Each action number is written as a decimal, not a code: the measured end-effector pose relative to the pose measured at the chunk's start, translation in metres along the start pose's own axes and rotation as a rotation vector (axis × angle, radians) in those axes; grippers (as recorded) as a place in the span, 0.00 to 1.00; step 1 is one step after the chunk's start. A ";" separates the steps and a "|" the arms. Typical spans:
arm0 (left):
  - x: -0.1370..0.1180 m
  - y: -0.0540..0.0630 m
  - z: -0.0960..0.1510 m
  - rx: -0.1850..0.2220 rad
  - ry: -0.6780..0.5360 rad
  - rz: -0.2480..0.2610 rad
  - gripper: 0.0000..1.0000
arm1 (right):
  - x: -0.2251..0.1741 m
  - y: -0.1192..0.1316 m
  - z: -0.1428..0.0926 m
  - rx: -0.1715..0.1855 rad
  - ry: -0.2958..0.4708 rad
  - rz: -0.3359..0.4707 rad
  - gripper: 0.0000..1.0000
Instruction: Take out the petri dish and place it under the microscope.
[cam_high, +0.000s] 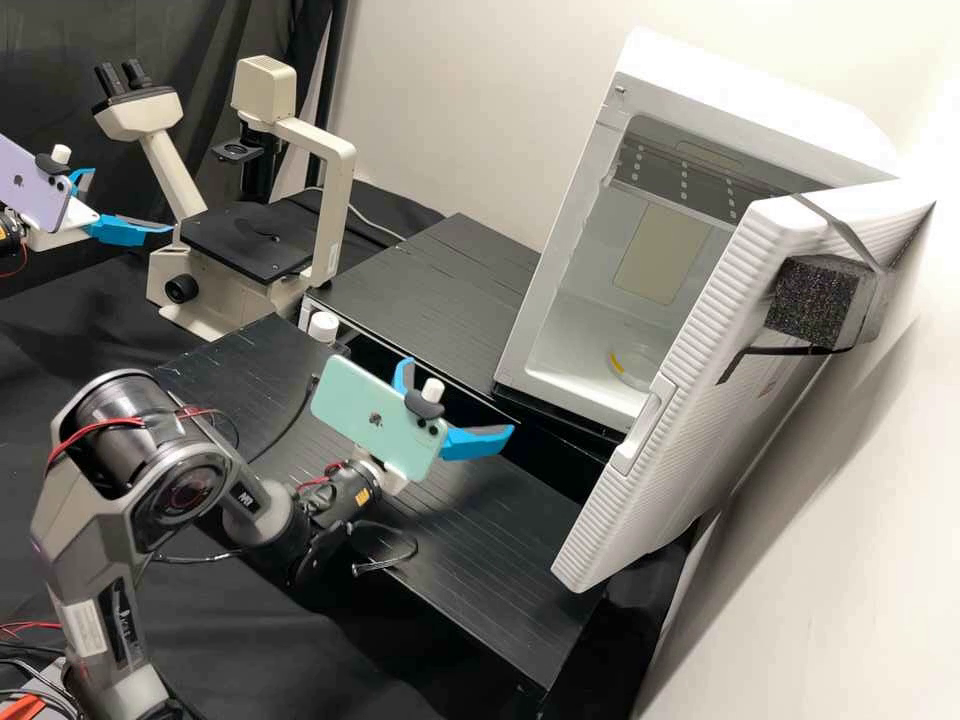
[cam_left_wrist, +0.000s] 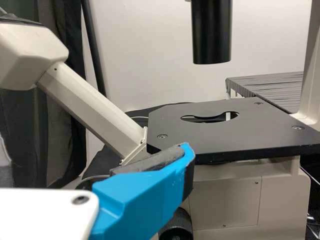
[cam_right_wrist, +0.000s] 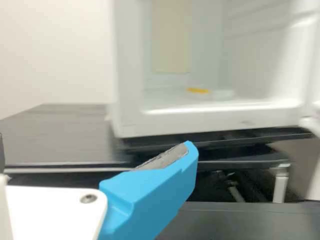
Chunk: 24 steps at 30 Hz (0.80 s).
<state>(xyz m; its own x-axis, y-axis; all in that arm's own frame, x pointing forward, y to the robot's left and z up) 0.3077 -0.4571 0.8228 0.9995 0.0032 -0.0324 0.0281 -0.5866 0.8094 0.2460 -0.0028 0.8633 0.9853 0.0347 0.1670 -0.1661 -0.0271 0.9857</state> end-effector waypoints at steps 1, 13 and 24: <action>0.000 0.000 0.000 0.000 0.000 0.000 1.00 | -0.002 0.004 0.003 0.004 -0.001 0.012 1.00; 0.000 0.000 0.000 0.000 0.000 0.000 1.00 | 0.032 0.056 0.050 -0.021 -0.070 0.152 1.00; 0.000 0.000 0.000 0.000 0.000 0.000 1.00 | 0.112 0.074 0.064 0.001 0.005 0.071 1.00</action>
<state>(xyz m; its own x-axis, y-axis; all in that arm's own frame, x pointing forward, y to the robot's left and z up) 0.3077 -0.4571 0.8228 0.9995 0.0032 -0.0324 0.0281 -0.5866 0.8094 0.3463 -0.0650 0.9539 0.9708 0.0381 0.2368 -0.2357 -0.0311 0.9713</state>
